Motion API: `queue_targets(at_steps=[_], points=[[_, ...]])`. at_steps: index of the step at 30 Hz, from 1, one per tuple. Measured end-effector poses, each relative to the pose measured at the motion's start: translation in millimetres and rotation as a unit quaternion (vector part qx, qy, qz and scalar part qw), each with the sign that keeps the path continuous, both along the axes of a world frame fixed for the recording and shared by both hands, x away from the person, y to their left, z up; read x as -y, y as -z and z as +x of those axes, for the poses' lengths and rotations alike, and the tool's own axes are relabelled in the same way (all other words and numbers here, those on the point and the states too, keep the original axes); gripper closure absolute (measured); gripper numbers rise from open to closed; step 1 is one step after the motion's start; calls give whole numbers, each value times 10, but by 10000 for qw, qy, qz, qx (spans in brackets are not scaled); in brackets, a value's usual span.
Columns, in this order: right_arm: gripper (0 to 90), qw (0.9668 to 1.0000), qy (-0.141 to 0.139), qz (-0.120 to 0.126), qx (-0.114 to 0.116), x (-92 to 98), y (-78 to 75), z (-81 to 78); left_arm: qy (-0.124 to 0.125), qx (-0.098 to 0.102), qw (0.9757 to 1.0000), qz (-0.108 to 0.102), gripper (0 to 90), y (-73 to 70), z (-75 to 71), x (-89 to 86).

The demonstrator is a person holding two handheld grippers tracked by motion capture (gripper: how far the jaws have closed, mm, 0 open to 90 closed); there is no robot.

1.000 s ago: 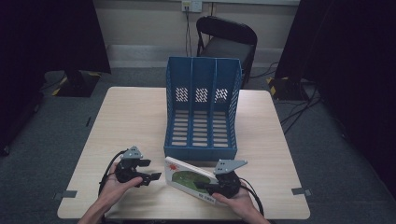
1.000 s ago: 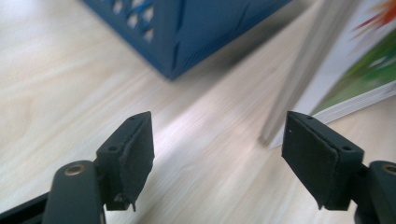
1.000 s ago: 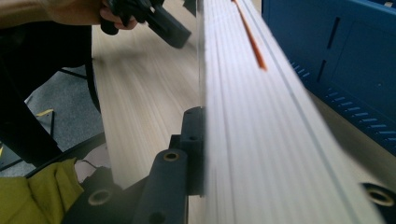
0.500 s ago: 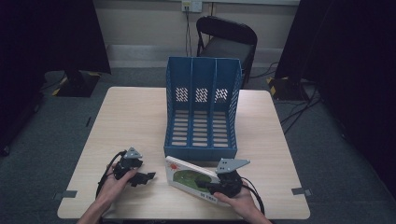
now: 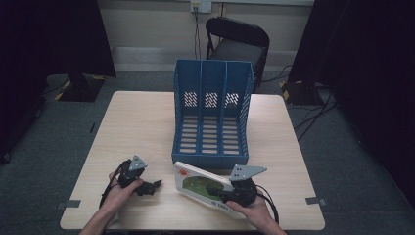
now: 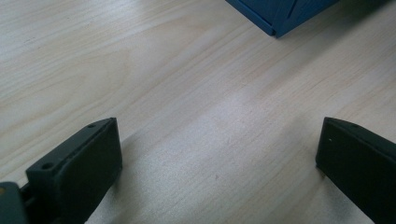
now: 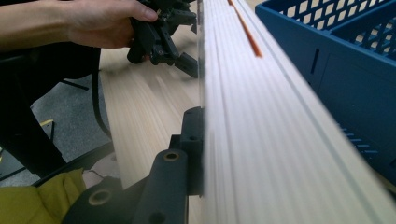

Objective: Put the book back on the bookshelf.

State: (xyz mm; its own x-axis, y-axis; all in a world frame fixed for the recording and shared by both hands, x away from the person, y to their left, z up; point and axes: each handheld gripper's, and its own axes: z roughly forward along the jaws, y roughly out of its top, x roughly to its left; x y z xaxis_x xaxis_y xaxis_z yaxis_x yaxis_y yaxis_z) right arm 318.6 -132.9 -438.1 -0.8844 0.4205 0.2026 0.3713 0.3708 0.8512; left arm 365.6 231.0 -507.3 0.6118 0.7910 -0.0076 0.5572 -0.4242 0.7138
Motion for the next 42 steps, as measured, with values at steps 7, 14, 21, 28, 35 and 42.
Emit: queue_targets(at_steps=[7, 14, 21, 28, 35, 42], points=[[762, 10000, 21, 52, 44, 11, -94, -24, 9, 4, 10000, 6, 0, -1, 3, -1], [762, 9999, 17, 126, 87, 35, -188, -47, 7, 4, 10000, 5, 0, 0, 3, 0], [762, 9996, 90, 220, 183, 74, -315, -44, 25, 0, 10000, 1, 0, 0, 9, 0], [762, 9983, 290, 355, 355, 166, -475, -19, 32, 2, 10000, 4, 0, -1, 11, 1], [762, 9966, 516, 417, 491, 307, -600, 25, 30, 2, 10000, 4, 0, -1, 11, 1], [762, 9938, 825, 422, 613, 415, -700, 106, 31, 2, 10000, 6, 0, -1, 11, 1]])
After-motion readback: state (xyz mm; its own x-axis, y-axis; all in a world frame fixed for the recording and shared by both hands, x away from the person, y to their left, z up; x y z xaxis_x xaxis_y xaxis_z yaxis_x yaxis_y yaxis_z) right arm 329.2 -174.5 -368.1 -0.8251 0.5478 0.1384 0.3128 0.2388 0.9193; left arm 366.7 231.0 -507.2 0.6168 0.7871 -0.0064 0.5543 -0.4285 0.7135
